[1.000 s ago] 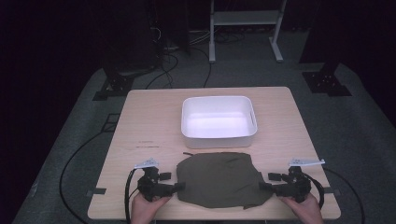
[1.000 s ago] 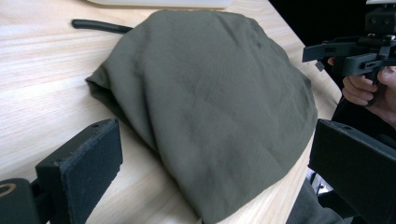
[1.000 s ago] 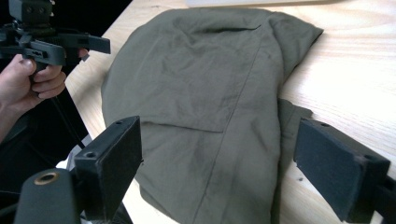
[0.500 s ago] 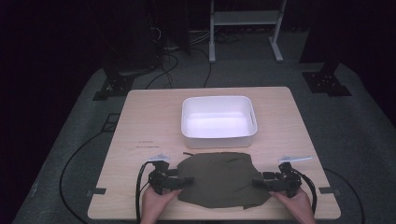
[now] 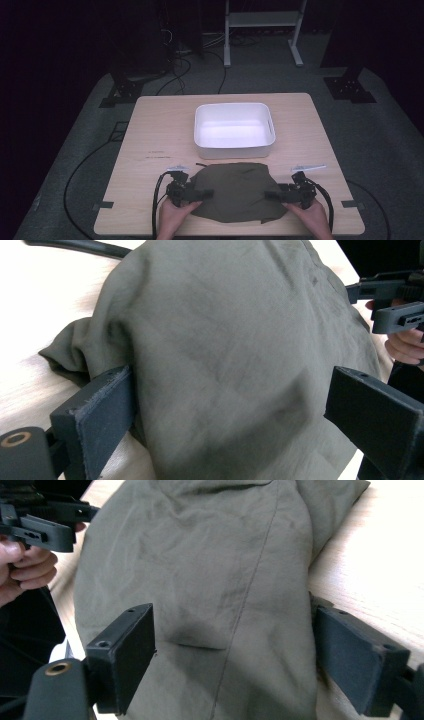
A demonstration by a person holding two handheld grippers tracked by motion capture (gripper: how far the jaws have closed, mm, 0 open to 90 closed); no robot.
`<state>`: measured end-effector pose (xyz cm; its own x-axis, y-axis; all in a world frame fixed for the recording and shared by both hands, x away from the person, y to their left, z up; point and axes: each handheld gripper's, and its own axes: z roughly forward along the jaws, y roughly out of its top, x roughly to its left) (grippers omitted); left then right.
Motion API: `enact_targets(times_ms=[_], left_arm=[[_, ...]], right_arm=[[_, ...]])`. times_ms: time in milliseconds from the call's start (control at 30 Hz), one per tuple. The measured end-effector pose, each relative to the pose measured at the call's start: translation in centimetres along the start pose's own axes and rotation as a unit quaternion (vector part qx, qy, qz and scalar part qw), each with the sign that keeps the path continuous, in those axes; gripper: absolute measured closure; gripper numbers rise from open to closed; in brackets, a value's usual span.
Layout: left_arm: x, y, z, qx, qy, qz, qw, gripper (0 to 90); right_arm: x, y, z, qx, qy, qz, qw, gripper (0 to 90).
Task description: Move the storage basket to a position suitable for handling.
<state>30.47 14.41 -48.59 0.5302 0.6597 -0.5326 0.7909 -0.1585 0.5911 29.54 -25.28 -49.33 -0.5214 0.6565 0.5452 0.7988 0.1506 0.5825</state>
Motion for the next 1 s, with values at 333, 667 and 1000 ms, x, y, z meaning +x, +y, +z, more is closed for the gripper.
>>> enact_targets(times_ms=[333,667,1000], left_arm=[[-0.2,0.0,0.2,-0.009,0.027,0.001,0.9996,5.2],[-0.6,0.4,1.2,0.011,-0.007,0.003,0.9999,19.2],[-0.3,0.9,1.9,0.019,-0.026,-0.009,0.9995,33.8]], right_arm=[[-0.3,0.0,-0.1,-0.004,-0.006,0.008,0.9999,22.7],[1.1,0.5,1.6,0.011,0.002,-0.014,0.9998,29.8],[1.6,0.7,2.8,0.018,0.015,-0.028,0.9993,46.6]])
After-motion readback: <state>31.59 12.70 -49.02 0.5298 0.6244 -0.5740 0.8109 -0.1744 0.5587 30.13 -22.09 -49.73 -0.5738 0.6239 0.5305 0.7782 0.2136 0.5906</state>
